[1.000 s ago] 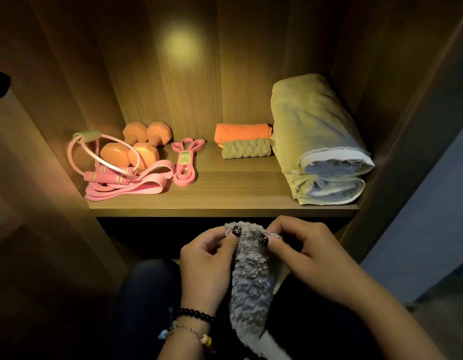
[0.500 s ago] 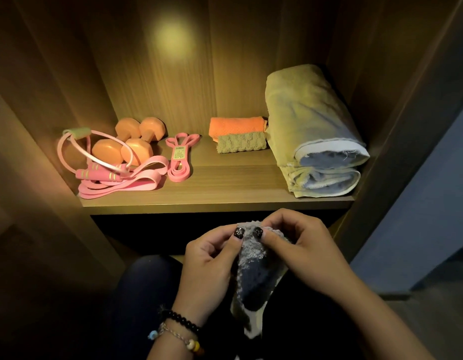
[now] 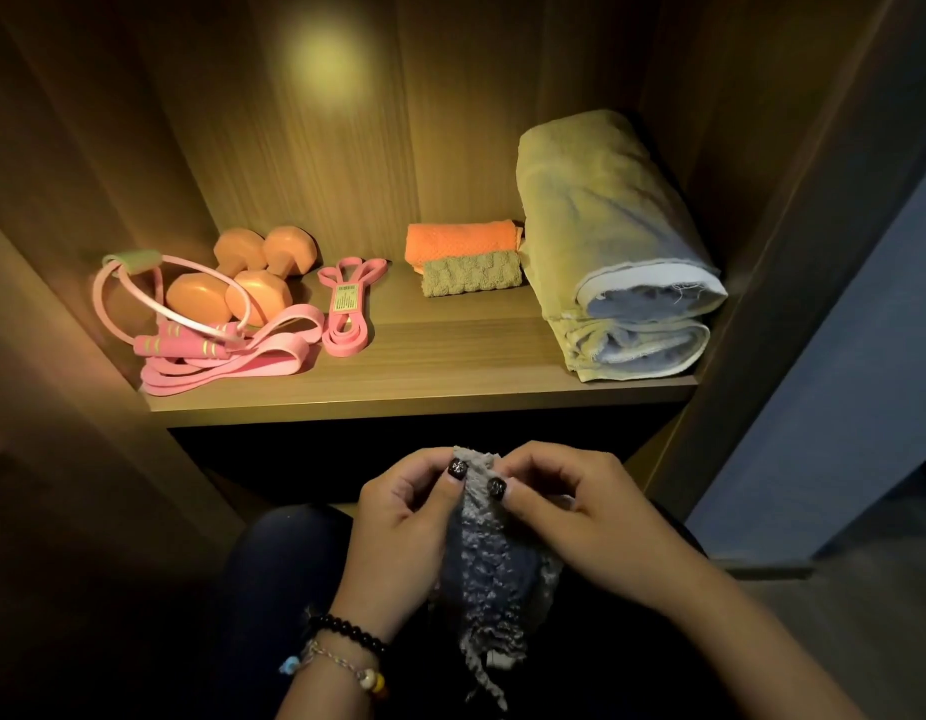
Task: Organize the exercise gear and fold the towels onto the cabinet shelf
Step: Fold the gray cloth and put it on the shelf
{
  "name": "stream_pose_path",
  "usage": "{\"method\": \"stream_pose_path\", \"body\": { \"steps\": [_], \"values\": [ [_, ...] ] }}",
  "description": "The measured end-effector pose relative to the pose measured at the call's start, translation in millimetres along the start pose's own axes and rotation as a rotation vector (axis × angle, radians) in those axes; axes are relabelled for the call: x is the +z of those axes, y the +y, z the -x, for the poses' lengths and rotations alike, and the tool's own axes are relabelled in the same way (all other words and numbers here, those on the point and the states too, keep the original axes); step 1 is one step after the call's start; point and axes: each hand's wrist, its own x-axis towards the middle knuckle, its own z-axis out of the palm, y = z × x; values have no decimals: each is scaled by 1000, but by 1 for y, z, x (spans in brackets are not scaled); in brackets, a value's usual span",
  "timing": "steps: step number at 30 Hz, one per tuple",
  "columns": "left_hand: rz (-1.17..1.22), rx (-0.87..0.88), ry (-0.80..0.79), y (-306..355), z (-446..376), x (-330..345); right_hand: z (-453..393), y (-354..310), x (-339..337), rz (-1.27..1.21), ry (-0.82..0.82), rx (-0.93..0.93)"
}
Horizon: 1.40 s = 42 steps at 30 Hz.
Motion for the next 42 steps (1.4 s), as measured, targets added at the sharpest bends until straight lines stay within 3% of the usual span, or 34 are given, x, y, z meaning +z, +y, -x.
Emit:
{"method": "stream_pose_path", "body": {
  "steps": [5,9,14,17,22,29,32,35,39,42],
  "values": [
    [-50,-19,46,-10,-2,3,11,-1,0,250,-274,-118],
    [-116,-6,-1,-10,-6,6,11,-1,-17,611,-312,-302],
    [-87,-9,35,-7,-20,5,11,-2,-36,817,-376,-396],
    [74,-76,54,-1,-25,3,16,-10,-37,789,-395,-445],
    [219,-158,151,5,-33,-11,15,-11,-39,638,-121,-527],
    [173,-159,200,10,-39,-28,-3,1,-48,677,47,-405],
    [228,-247,272,16,-52,-29,-19,-3,-51,543,167,-403],
    [187,-263,236,28,-67,-33,-39,-12,-57,405,323,-293],
    [164,-258,190,44,-91,-44,-73,-28,-59,329,386,-174],
    [181,-252,156,60,-104,-57,-99,-45,-63,446,360,-116]
  ]
}}
